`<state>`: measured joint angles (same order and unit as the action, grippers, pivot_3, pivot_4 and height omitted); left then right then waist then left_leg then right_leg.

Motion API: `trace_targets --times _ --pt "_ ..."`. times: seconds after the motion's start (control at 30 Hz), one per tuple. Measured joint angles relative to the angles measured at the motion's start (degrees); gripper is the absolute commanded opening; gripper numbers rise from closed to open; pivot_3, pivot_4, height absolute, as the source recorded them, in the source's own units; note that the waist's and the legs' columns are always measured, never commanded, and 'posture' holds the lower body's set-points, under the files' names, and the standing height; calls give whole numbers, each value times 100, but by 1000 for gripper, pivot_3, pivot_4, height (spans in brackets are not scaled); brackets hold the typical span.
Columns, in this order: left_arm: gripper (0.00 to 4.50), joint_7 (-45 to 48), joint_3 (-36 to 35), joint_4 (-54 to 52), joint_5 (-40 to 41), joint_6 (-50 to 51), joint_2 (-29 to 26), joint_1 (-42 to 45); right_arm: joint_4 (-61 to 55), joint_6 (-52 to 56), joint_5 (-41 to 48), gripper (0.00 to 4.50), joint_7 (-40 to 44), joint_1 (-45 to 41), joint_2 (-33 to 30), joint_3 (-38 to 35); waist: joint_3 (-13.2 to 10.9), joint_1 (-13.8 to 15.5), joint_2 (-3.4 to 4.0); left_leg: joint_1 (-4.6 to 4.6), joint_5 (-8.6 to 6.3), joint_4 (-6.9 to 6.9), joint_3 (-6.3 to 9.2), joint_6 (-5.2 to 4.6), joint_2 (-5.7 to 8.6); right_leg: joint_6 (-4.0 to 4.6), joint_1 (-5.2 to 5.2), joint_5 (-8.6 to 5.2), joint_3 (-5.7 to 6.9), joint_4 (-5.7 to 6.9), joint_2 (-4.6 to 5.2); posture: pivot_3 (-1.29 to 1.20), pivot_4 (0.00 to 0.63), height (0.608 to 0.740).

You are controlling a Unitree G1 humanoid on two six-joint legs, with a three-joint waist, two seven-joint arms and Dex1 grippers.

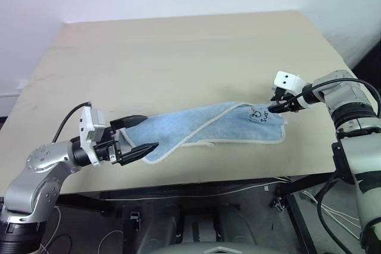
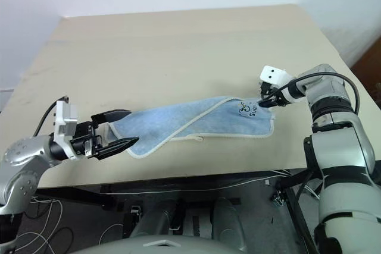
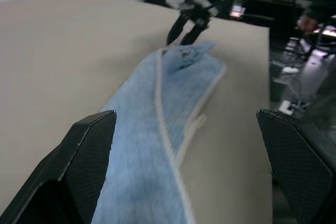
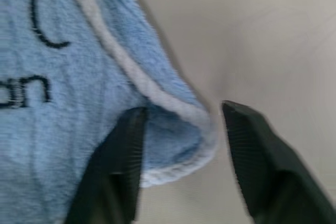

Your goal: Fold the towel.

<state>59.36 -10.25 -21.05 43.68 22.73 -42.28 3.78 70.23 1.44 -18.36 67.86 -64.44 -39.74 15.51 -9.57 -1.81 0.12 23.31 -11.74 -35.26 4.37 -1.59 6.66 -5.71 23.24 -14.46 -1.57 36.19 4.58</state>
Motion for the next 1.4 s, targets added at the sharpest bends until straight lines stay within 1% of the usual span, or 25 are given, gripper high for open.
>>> trace_targets --times 0.13,0.23,0.3,0.37,0.5,0.67,0.83,1.07,1.23,1.3,1.4 --pt "4500 -19 116 -62 66 235 1 226 84 351 -44 1066 -27 -131 152 -5 0 -76 0 -6 0 -2 1 0 0 4 -1 1 -1 3 -2 0 150 740" --pt "4500 -66 176 -70 59 306 26 264 143 454 -50 547 -57 -168 204 -31 3 -80 -5 -6 2 0 5 3 -1 1 5 3 0 2 -4 0 150 740" --pt "4500 -113 194 -125 54 314 72 270 187 452 -50 15 -178 -168 252 -42 8 -91 -13 -14 2 -2 5 3 -1 3 0 3 -3 2 -4 0 150 740" --pt "4500 -170 215 -202 49 314 96 270 209 442 -52 15 -285 -167 273 -48 8 -84 -13 -24 1 -4 5 2 0 11 -13 4 -4 -1 -3 0 150 740" --pt "4500 -333 212 -282 34 321 168 235 220 376 -6 15 -444 -166 261 -132 5 -68 -10 -22 2 -2 5 3 0 17 -7 6 -3 1 -2 0 150 740" --pt "4500 -454 93 -323 48 328 168 153 65 133 153 15 -278 -172 44 -261 -3 -61 2 11 6 5 5 8 0 -1 18 15 -3 3 -4 0 150 740" --pt "4500 -444 23 -321 11 327 114 134 -531 52 334 15 -160 -384 -260 -407 -13 -55 13 21 6 23 5 9 0 1 30 11 -3 -4 -4 0 150 740" --pt "4500 -316 103 -114 -199 304 133 320 -1712 143 451 15 583 -276 -633 -399 -14 -19 13 21 5 16 8 8 0 5 24 7 3 -6 -2 0 150 740" --pt "4500 -248 236 -37 -286 287 199 393 -2637 609 786 15 984 -14 -695 -489 -17 -30 14 22 5 20 8 8 -1 2 27 9 0 -5 -1 0 150 740" --pt "4500 -197 236 -30 -302 292 191 374 -3135 1008 1192 15 1233 30 -743 -719 -25 -33 23 23 5 21 8 8 -1 2 29 9 0 -5 -1 0 150 740" --pt "4500 -77 235 -34 -320 305 40 217 -3867 1752 1810 15 1493 -15 -777 -1105 -28 -41 25 25 5 23 8 8 -3 5 30 7 -1 -6 -1 0 150 740"
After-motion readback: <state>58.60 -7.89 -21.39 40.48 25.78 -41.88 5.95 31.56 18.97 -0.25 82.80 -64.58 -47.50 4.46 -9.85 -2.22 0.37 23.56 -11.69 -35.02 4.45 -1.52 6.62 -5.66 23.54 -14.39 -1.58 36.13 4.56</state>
